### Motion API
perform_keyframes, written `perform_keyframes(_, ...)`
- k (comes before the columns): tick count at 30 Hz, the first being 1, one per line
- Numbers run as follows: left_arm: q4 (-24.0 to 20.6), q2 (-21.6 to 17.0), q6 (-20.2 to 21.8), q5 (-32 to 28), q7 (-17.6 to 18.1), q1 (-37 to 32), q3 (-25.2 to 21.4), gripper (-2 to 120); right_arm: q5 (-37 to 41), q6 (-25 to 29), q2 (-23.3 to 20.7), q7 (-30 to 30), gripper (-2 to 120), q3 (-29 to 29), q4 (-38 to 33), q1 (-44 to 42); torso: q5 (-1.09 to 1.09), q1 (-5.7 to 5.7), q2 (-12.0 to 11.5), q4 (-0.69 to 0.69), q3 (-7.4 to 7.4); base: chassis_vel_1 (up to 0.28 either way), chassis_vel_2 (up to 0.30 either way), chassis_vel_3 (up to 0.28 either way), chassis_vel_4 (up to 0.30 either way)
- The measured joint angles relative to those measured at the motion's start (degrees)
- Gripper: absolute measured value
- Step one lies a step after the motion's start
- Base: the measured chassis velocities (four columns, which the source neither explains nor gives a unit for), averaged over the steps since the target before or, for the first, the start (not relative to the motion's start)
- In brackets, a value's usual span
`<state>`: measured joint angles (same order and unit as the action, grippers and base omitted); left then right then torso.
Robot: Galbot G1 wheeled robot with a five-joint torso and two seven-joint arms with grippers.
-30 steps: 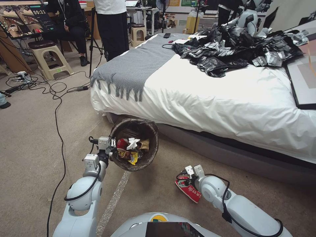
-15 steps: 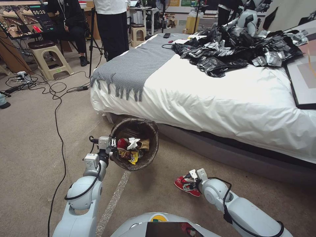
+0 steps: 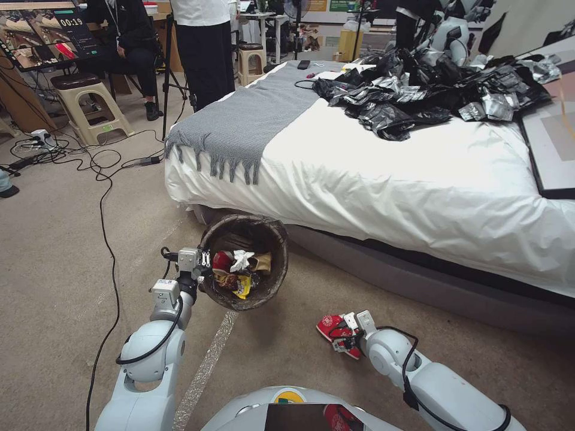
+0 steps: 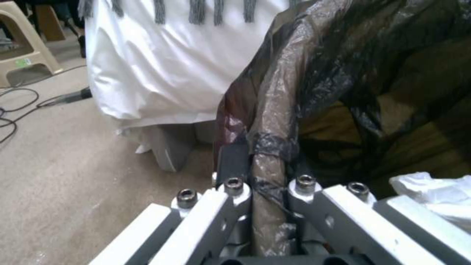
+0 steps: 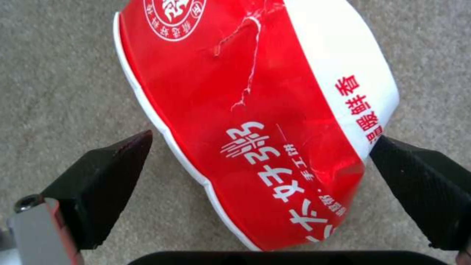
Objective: Pick up the trash bin, then pick up the garbage from the floor and place it into the trash bin.
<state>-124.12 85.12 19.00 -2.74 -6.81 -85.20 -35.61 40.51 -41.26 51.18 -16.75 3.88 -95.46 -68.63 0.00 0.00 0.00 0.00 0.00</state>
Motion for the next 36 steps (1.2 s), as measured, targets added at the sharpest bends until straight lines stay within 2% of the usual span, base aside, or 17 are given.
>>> perform_keyframes(5, 0.05, 0.02, -0.07, 0.00, 0.01, 0.04, -0.09, 2, -0.10, 0.76, 0.01, 0.45, 96, 0.03, 0.37, 0.58, 0.01, 0.00, 0.00, 0.00, 0.00, 0.000, 0.000, 0.000, 0.000)
perform_keyframes(7, 0.18, 0.03, -0.15, 0.01, 0.01, 0.04, -0.14, 2, -0.40, 1.25, -0.28, 0.83, 84, -0.08, 0.49, 1.01, 0.00, 0.00, 0.00, 0.01, 0.00, 0.000, 0.000, 0.000, 0.000)
perform_keyframes(8, 0.18, 0.03, -0.15, 0.01, 0.01, 0.04, -0.14, 2, -0.40, 1.25, -0.28, 0.83, 84, -0.08, 0.49, 1.01, 0.00, 0.00, 0.00, 0.01, 0.00, 0.000, 0.000, 0.000, 0.000)
perform_keyframes(10, 0.32, 0.12, -0.29, 0.08, -0.01, 0.04, -0.08, 2, -0.52, 1.42, -0.51, 1.05, 73, -0.20, 0.47, 1.01, 0.00, 0.00, 0.00, 0.00, 0.00, 0.000, 0.000, 0.000, 0.000)
perform_keyframes(11, 0.32, 0.12, -0.29, 0.08, -0.01, 0.04, -0.08, 2, -0.52, 1.42, -0.51, 1.05, 73, -0.20, 0.47, 1.01, 0.00, 0.00, 0.00, 0.00, 0.00, 0.000, 0.000, 0.000, 0.000)
perform_keyframes(14, 0.44, 0.20, -0.35, 0.14, -0.03, 0.04, -0.02, 2, -1.12, 1.59, -0.76, 1.22, 59, -0.28, 0.42, 0.62, 0.00, 0.00, 0.00, 0.00, 0.00, 0.000, 0.000, 0.000, 0.000)
perform_keyframes(16, 0.44, 0.21, -0.37, 0.15, -0.03, 0.03, -0.02, 2, -1.20, 1.63, -0.78, 1.23, 58, -0.29, 0.44, 0.57, 0.00, 0.00, 0.00, 0.00, 0.00, 0.000, 0.000, 0.000, 0.000)
perform_keyframes(18, 0.44, 0.22, -0.46, 0.16, -0.07, -0.10, -0.09, 2, -1.80, 2.04, -0.93, 1.35, 44, -0.37, 0.62, 0.40, -0.01, 0.00, 0.00, 0.00, 0.00, 0.000, 0.000, 0.000, 0.000)
perform_keyframes(19, 0.44, 0.22, -0.46, 0.16, -0.07, -0.10, -0.09, 2, -1.80, 2.04, -0.93, 1.35, 44, -0.37, 0.62, 0.40, -0.01, 0.00, 0.00, 0.00, 0.00, 0.000, 0.000, 0.000, 0.000)
perform_keyframes(21, 0.44, 0.22, -0.52, 0.19, -0.08, -0.18, -0.13, 2, -2.19, 2.40, -0.93, 1.55, 35, -0.39, 0.81, 0.43, -0.01, 0.00, 0.00, 0.00, 0.00, 0.000, 0.000, 0.000, 0.000)
perform_keyframes(22, 0.44, 0.22, -0.52, 0.19, -0.08, -0.18, -0.13, 2, -2.19, 2.40, -0.93, 1.55, 35, -0.39, 0.81, 0.43, -0.01, 0.00, 0.00, 0.00, 0.00, 0.000, 0.000, 0.000, 0.000)
perform_keyframes(25, 0.44, 0.27, -0.55, 0.21, -0.10, -0.21, -0.13, 2, -2.57, 2.75, -0.93, 1.83, 19, -0.31, 0.97, 0.57, -0.01, 0.00, 0.00, 0.00, 0.00, 0.000, 0.000, 0.000, 0.000)
perform_keyframes(31, 0.60, 0.30, -0.66, 0.30, -0.17, -0.20, -0.14, 2, -4.06, 3.32, -0.87, 2.29, 9, -0.15, 1.43, 0.46, 0.02, 0.00, 0.00, 0.01, 0.00, 0.000, 0.000, 0.000, 0.000)
perform_keyframes(36, 0.79, 0.30, -0.66, 0.32, -0.20, 0.05, -0.09, 2, -4.46, 3.67, -0.90, 2.39, 8, -0.14, 1.30, 0.25, 0.01, 0.00, 0.00, 0.01, 0.00, 0.000, 0.000, 0.000, 0.000)
